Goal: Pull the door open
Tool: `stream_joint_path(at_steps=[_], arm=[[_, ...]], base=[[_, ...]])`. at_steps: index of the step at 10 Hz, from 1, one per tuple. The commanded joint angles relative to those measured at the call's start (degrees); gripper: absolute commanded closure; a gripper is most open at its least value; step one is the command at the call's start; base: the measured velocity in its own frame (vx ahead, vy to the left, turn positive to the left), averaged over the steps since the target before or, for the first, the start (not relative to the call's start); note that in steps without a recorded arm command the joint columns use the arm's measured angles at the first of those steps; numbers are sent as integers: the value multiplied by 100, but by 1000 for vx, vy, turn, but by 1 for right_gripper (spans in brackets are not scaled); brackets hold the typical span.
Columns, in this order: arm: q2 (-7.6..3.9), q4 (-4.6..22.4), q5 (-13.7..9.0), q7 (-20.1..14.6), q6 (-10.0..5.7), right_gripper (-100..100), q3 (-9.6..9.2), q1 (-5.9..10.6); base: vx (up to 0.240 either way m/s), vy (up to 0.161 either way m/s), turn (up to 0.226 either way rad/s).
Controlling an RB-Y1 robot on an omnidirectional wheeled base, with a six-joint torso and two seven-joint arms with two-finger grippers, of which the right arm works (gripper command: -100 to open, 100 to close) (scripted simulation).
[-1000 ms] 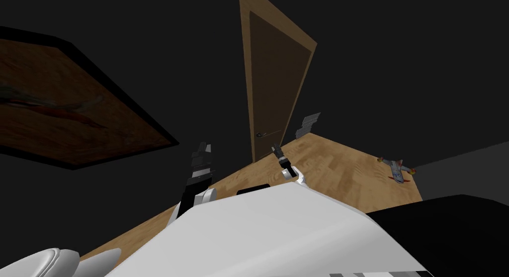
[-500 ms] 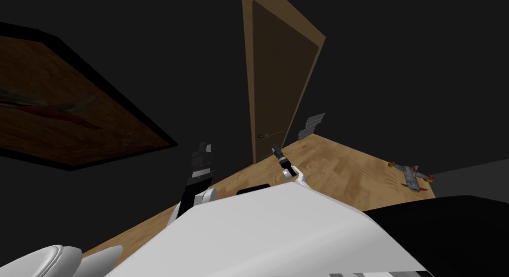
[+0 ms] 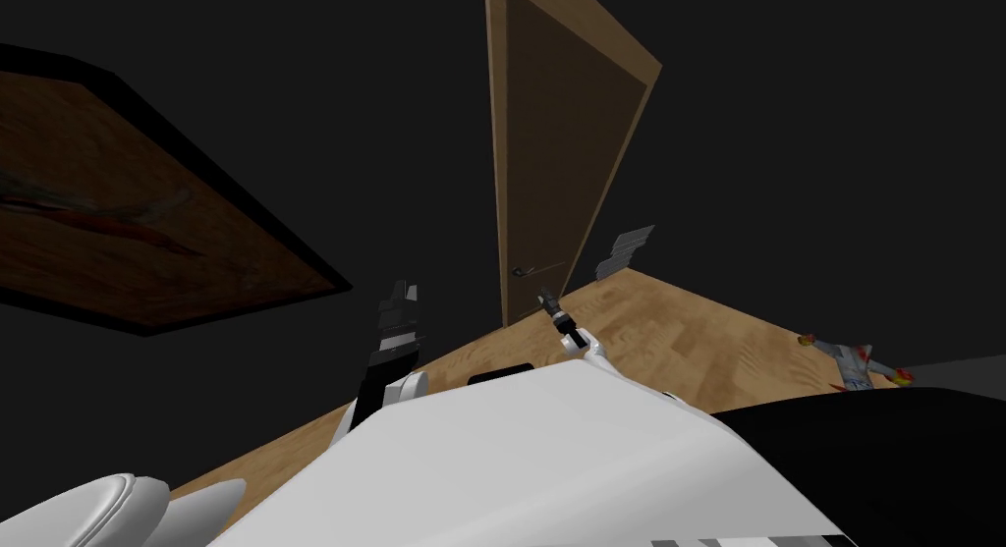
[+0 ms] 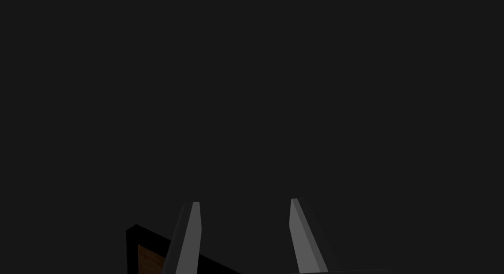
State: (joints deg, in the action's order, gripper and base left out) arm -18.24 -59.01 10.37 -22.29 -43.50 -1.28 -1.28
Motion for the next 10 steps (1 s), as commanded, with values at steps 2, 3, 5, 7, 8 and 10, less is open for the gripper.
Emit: stream_joint_path(at_steps=[2, 3, 5, 7, 8, 10], arm=[[-52, 322, 51, -47, -60, -100, -12, 132], [-85, 473, 83, -77, -84, -100, -21, 190], [-138, 717, 134, -125, -123, -100, -35, 283], [-187, 946, 182, -169, -159, -100, -49, 372], [-206, 1030, 200, -186, -173, -100, -54, 404], [-242, 1197, 235, -219, -199, -100, -64, 468]], base=[[59, -18, 31], [73, -18, 61], [90, -29, 55], [84, -29, 55], [82, -21, 41], [92, -25, 42]])
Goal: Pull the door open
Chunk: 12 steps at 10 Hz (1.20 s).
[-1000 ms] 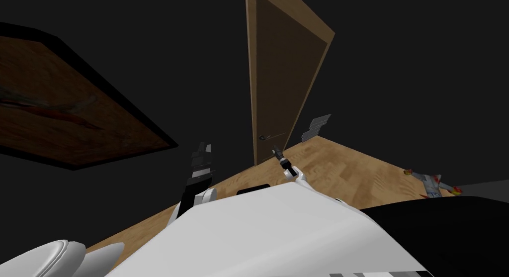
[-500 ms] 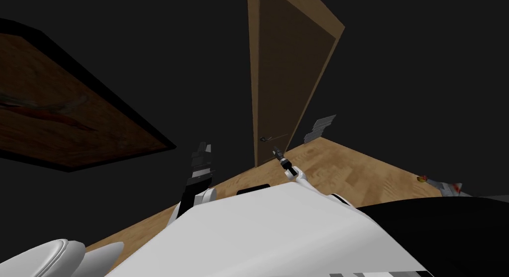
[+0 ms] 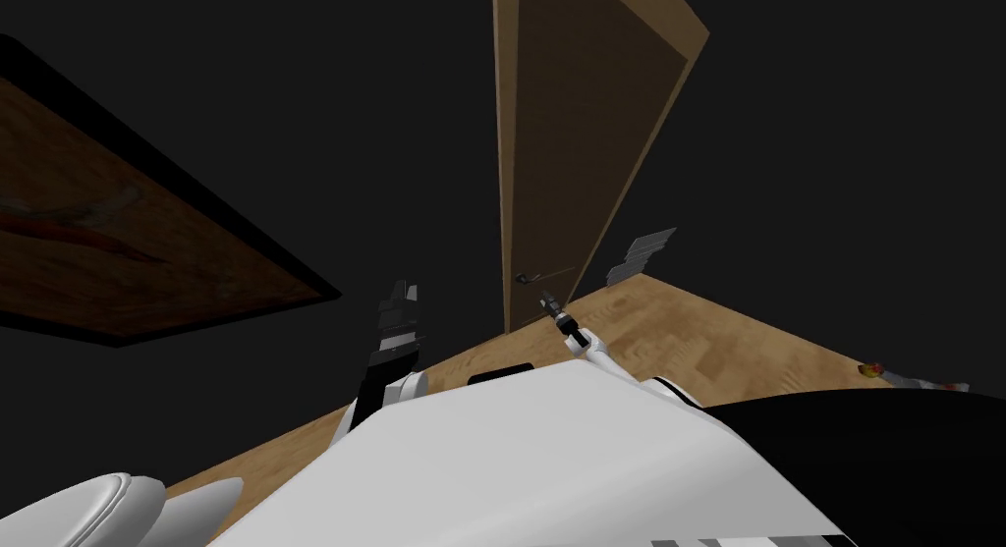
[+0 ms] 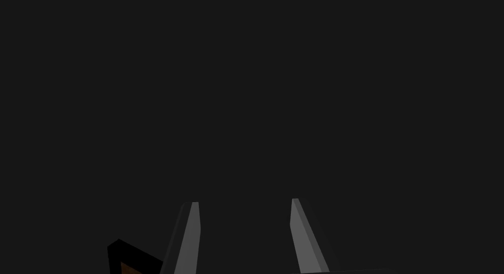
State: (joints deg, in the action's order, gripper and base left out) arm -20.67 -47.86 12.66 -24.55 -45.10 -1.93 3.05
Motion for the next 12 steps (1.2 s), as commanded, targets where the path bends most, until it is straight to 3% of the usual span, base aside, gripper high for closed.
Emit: stream_joint_path(at_steps=[1, 2, 3, 4, 8, 10, 11, 12], arm=[[-20, 177, 24, -11, -54, -100, -4, 70], [-8, 114, 14, -1, -39, -100, -1, 42], [-103, 278, -74, -13, -160, -100, 119, 7], [-103, 278, -74, -13, -160, -100, 119, 7], [-410, 768, -366, -51, -523, -100, 509, -122], [-410, 768, -366, -51, -523, -100, 509, -122], [-496, 906, -449, -62, -626, -100, 619, -159], [-496, 906, -449, -62, -626, -100, 619, -159]], base=[[60, -28, 26], [28, -13, 9], [112, 62, 235], [144, 61, 132], [188, 94, 249], [100, 1, 26], [100, 4, 219], [105, 1, 108]])
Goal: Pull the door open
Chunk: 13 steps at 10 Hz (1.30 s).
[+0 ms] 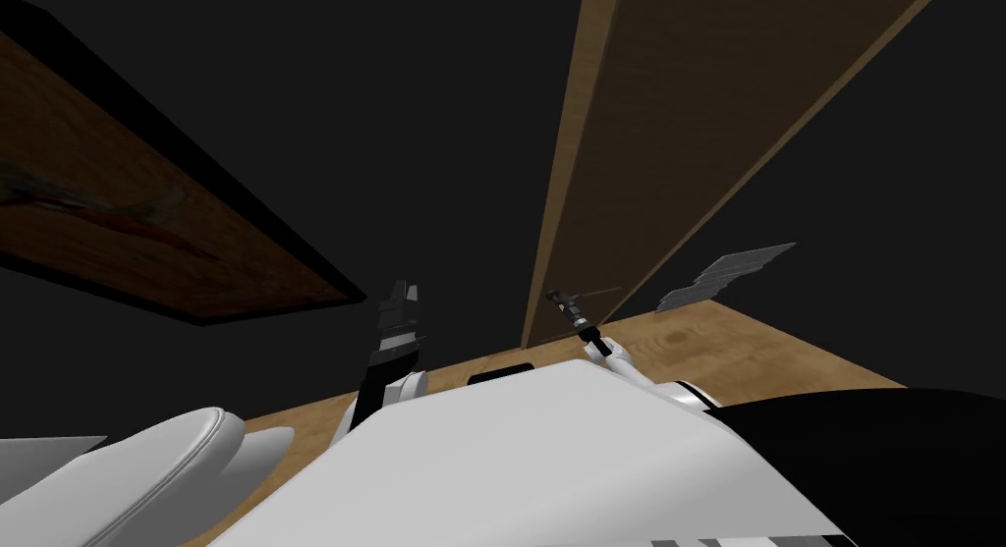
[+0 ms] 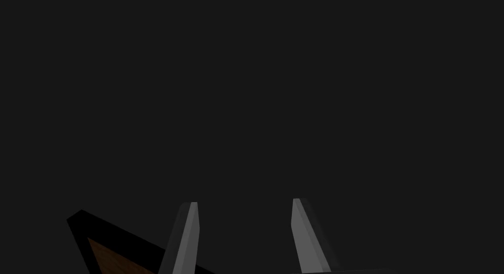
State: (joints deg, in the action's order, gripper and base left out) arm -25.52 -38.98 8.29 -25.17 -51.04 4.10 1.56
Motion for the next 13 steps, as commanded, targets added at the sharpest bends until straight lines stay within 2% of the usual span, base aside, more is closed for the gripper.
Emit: stream_joint_path(at_steps=[1, 2, 7, 13], arm=[[0, 0, 0, 0, 0, -100, 0, 0], [0, 0, 0, 0, 0, 100, 0, 0], [0, 0, 0, 0, 0, 100, 0, 0], [-235, 13, 96, -254, -415, 100, -37, -299]], base=[[34, -1, 3], [-6, -1, -1], [-4, -1, -1], [-182, -82, 165]])
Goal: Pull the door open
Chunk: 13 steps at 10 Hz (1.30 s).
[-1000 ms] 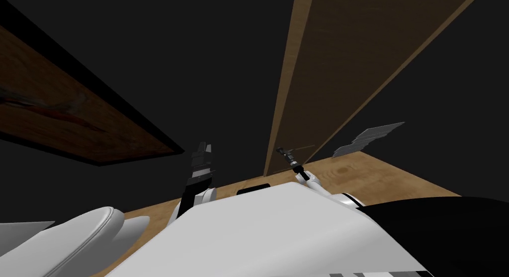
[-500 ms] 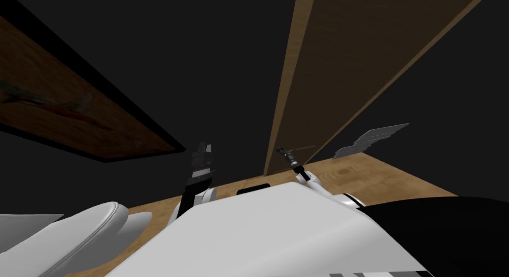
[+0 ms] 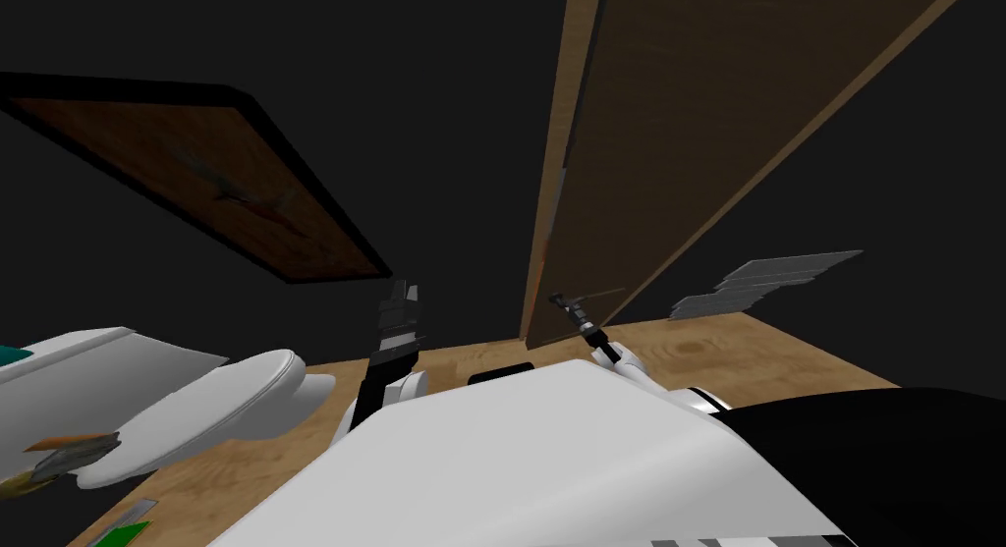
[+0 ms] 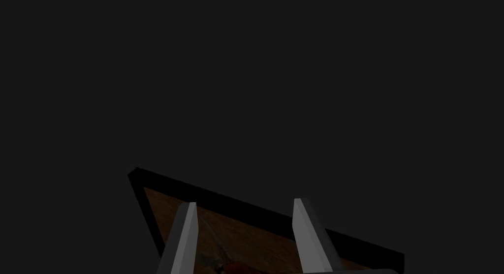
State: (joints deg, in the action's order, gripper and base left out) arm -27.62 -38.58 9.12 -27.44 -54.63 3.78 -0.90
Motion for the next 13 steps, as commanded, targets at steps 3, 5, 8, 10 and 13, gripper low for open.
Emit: stream_joint_path(at_steps=[3, 5, 8, 10, 13], arm=[[-143, -24, 62, -152, -272, 100, -24, -202], [-157, 80, 80, -177, -403, 100, -32, -251], [-235, 143, 106, -238, -627, 100, -22, -354], [-322, 213, 135, -306, -876, 100, -11, -468], [-436, 304, 174, -393, -1201, 100, 4, -616]], base=[[-209, -98, 179], [-117, -60, 104], [-169, -85, 151], [-163, -79, 149], [-219, -90, 174]])
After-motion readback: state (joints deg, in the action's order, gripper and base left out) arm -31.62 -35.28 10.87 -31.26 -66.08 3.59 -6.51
